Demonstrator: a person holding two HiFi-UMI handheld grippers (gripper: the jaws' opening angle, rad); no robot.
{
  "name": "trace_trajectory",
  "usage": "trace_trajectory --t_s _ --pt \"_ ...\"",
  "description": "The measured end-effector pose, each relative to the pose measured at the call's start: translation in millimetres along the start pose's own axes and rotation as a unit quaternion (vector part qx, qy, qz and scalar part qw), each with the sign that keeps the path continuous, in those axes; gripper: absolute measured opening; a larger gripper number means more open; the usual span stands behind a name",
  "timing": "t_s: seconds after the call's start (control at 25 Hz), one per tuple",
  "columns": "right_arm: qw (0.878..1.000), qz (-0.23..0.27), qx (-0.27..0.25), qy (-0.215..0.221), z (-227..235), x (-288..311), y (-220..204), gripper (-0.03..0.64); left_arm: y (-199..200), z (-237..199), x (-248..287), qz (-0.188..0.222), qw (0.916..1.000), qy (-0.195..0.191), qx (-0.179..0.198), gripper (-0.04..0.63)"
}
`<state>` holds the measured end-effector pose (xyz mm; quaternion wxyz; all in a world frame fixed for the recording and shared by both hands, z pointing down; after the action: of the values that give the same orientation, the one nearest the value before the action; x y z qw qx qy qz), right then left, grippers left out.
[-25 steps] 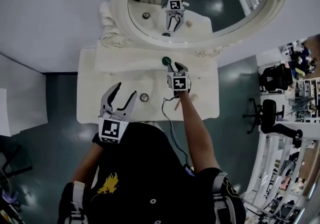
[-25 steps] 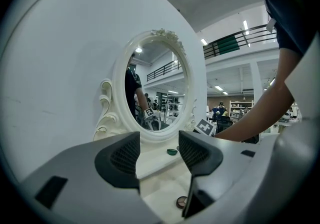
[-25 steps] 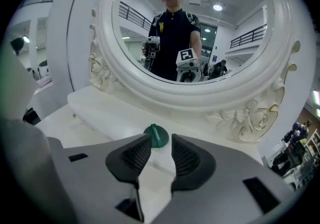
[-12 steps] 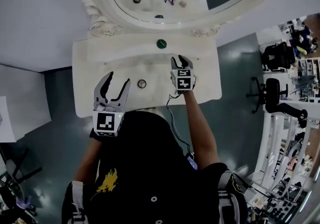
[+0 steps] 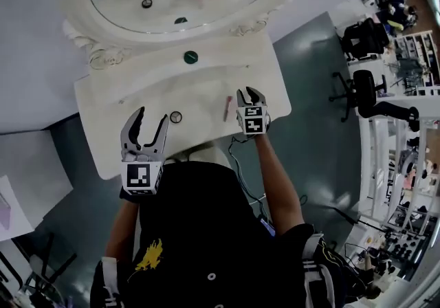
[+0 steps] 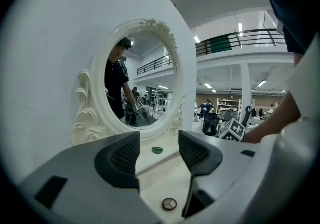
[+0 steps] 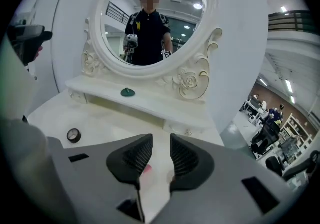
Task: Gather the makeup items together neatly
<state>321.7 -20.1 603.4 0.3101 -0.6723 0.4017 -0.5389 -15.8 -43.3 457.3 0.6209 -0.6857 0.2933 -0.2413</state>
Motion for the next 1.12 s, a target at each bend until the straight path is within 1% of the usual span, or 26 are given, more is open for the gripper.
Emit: trace_trajectory --t_s 0.12,0.24,0.32,0.4,0.56,0.6,0.72,0.96,1.12 --pt "0.999 -0.007 -0.040 0.016 3.9 -12.6 -19.3 0.121 -5.8 14.0 19.3 -0.015 0.9993 -0.029 -0.020 0.252" --pt "0.995 -0.021 -0.094 0.028 10.8 -13.0 -44.7 0.118 -11.9 29.2 43.1 -0.013 0.9987 -0.048 -0.006 0.251" --pt "0.989 -0.031 -0.138 0.040 13.5 -15.0 -61.1 0.110 -13.2 40.2 55.2 -0.009 0.9987 -0.050 0.000 0.252" --pt "0.984 -0.045 -0.166 0.053 16.2 -17.2 -78.4 0.103 -14.3 48.8 66.2 -0.006 0.9991 -0.041 -0.002 0.251" --pt "0.981 -0.064 -0.167 0.069 25.3 -11.1 -104.8 0.103 -19.8 62.5 83.5 -0.005 0.9992 -0.016 -0.037 0.252" --pt "0.980 -0.068 -0.172 0.072 26.8 -7.9 -110.0 0.103 -22.2 65.8 86.0 -0.007 0.9992 -0.016 -0.035 0.252" --pt "0.976 -0.077 -0.189 0.077 26.5 -0.4 -123.3 0.103 -25.3 72.0 87.3 -0.014 0.9996 -0.021 -0.015 0.251" --pt "0.971 -0.092 -0.207 0.072 25.0 13.8 -138.7 0.103 -25.4 62.9 79.5 -0.019 0.9998 0.001 -0.008 0.252" --pt "0.968 -0.096 -0.220 0.068 28.5 18.8 -142.5 0.103 -23.9 61.4 77.4 -0.021 0.9998 0.004 -0.004 0.251"
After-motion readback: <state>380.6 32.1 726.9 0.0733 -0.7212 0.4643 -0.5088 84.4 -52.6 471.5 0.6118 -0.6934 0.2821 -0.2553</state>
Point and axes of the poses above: the fingertips, and each gripper's own axes: x forward along the fingers, z to its right, y out of its top, the point moved 4 cm from there along -x, backward along the fingers, and after that the axes turned 15 degrees about z, right-handed, at the moved point
